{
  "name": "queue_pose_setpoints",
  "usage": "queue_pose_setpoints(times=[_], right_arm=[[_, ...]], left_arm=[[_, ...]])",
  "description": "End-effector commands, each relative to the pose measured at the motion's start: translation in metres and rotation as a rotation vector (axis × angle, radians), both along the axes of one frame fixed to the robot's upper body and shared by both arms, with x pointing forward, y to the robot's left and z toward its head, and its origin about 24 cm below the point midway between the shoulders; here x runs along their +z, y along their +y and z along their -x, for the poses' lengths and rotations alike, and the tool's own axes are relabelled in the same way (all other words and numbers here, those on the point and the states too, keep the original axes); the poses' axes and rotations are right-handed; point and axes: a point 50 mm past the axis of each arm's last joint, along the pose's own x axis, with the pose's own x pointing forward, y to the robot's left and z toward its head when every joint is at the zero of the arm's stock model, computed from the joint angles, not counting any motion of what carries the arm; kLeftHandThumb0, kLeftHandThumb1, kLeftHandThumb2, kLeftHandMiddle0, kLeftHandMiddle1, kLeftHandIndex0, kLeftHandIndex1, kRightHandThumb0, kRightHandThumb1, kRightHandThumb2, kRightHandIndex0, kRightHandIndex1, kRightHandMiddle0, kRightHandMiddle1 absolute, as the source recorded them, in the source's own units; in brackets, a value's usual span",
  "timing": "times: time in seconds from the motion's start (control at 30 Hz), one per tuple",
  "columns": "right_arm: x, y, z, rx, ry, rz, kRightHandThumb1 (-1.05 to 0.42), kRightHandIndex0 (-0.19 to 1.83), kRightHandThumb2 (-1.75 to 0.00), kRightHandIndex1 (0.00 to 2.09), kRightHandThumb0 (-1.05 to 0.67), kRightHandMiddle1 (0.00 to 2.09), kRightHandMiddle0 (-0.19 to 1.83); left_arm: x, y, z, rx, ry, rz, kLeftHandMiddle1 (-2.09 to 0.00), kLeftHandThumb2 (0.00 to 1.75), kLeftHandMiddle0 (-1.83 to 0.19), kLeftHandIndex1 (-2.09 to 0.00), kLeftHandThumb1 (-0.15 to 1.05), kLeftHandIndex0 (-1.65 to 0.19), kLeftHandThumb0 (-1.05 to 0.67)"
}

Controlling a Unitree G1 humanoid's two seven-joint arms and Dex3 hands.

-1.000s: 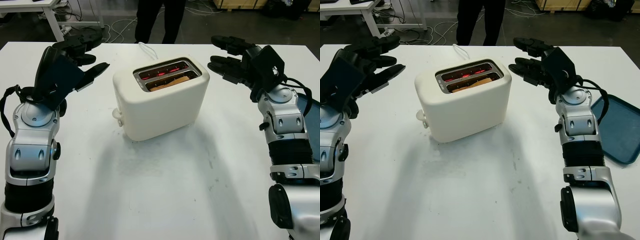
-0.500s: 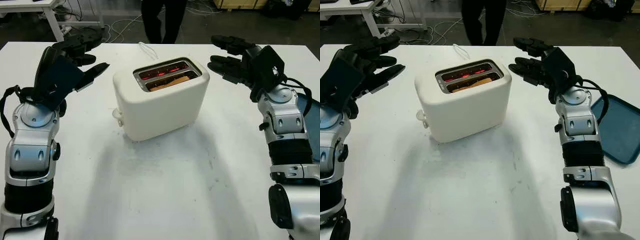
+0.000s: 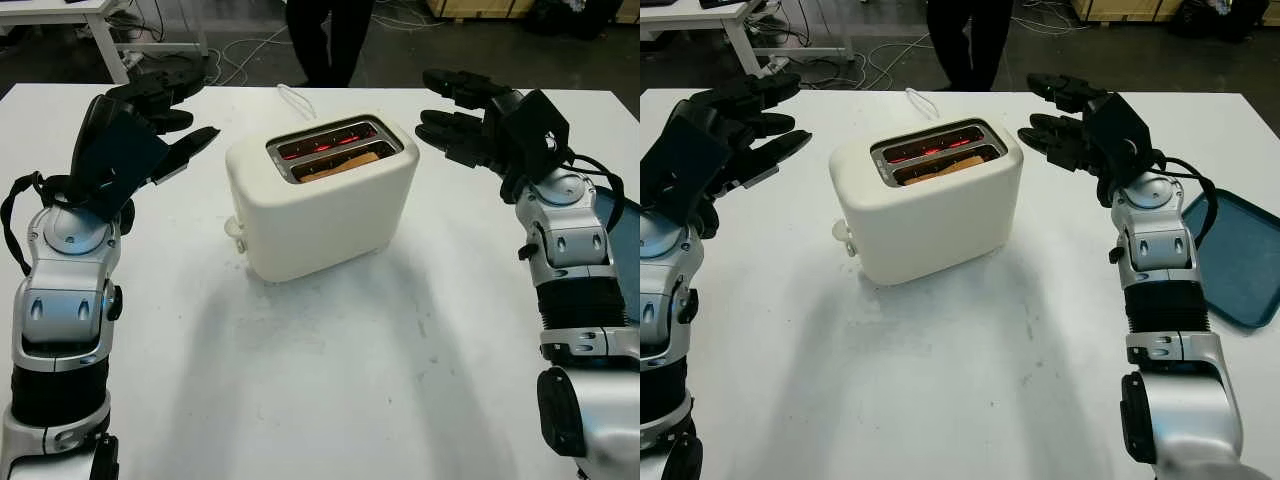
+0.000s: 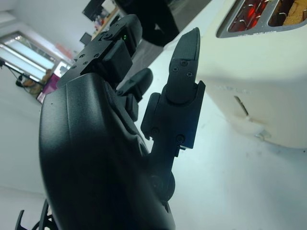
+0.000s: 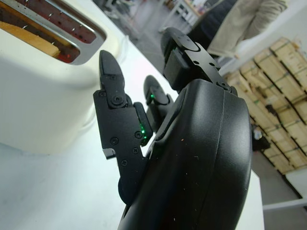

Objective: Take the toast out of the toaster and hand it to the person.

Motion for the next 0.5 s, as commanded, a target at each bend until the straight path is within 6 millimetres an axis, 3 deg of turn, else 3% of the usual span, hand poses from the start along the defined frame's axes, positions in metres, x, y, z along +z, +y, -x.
queue_pose_setpoints(times=[0.0, 0.47], right_arm=[[0.0066, 0.0013, -0.0015, -0.002, -0.014, 0.012, -0.92, 0.53, -0.12, 0.01, -0.27, 0.01, 0.47], [0.0096, 0.0020, -0.0013, 0.002, -0.012, 0.001, -0.92, 0.53, -0.10, 0.01, -0.26, 0.00, 0.46]], left_arm=[[0.0012, 0.0017, -0.0004, 0.002, -0.003, 0.004, -0.74, 0.07, -0.29, 0.00, 0.92, -0.59, -0.32], [0.0026, 0.0015, -0.0012, -0.007, -0.007, 0.012, -0.77, 0.06, -0.28, 0.00, 0.92, -0.58, -0.32]])
